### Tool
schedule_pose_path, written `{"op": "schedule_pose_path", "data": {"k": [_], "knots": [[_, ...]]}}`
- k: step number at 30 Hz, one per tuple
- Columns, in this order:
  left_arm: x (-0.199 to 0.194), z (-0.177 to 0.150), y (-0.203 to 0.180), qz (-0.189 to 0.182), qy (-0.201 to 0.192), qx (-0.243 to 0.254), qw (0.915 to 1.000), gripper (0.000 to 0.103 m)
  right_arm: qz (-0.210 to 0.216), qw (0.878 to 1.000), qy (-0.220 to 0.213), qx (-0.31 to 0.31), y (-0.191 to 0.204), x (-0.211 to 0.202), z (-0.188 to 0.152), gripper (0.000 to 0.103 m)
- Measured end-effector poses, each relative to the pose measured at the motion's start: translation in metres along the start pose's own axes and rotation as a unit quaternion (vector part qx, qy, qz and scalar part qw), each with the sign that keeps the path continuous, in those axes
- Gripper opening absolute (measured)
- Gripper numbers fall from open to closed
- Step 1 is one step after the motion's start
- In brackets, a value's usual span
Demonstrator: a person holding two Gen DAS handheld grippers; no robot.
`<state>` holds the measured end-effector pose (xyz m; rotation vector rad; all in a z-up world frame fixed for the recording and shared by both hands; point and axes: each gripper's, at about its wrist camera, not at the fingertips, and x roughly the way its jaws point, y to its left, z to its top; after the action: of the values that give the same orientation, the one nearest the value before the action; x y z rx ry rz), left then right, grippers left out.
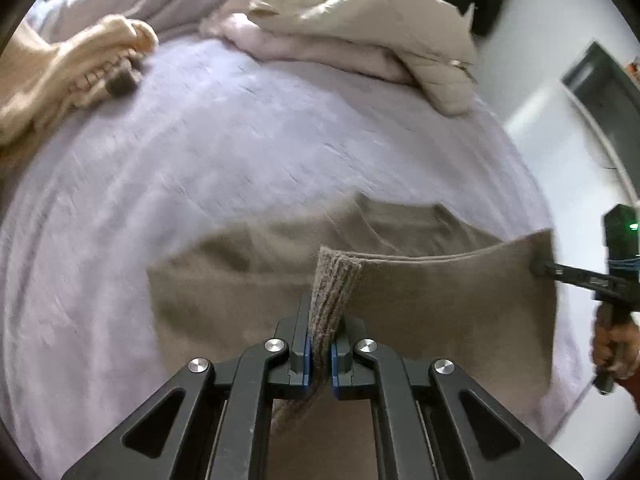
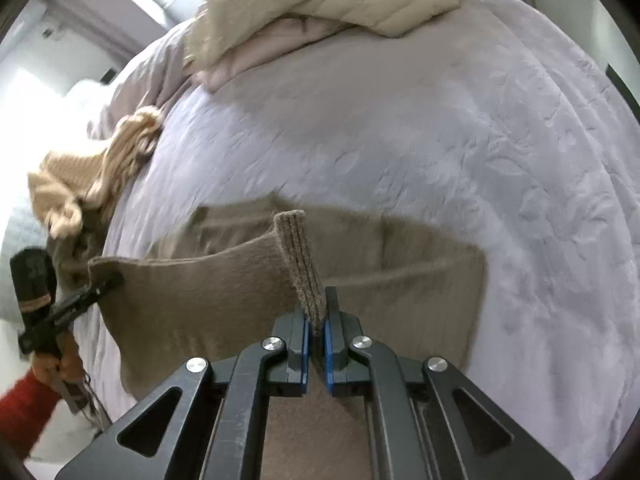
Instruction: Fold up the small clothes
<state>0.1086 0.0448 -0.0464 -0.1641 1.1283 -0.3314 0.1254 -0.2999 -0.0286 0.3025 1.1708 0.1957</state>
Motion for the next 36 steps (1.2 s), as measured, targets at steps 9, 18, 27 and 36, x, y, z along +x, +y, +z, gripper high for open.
{"op": "schedule_pose_path", "data": {"k": [9, 18, 27, 36], "knots": [[0.058, 0.012, 0.016, 0.051, 0.015, -0.014, 0.9985, 0.008, -0.005, 0.997, 0.02, 0.076, -0.03, 0.059, 0.013, 0.006], [0.051, 0.033, 0.018, 0.05, -0.025, -0.024, 0.9982, 0.008, -0.001, 0.998, 0.003, 0.06, -0.027, 0.053, 0.029, 0.006], [0.062, 0.026, 0.033, 0.108, -0.003, -0.043, 0.9932, 0.048, -0.011, 0.997, 0.026, 0.072, -0.036, 0.066, 0.028, 0.009], [0.002, -0.013, 0.051, 0.119, 0.011, -0.067, 0.9906, 0.065, -0.017, 0.997, 0.011, 0.076, -0.025, 0.016, -0.006, 0.044]]}}
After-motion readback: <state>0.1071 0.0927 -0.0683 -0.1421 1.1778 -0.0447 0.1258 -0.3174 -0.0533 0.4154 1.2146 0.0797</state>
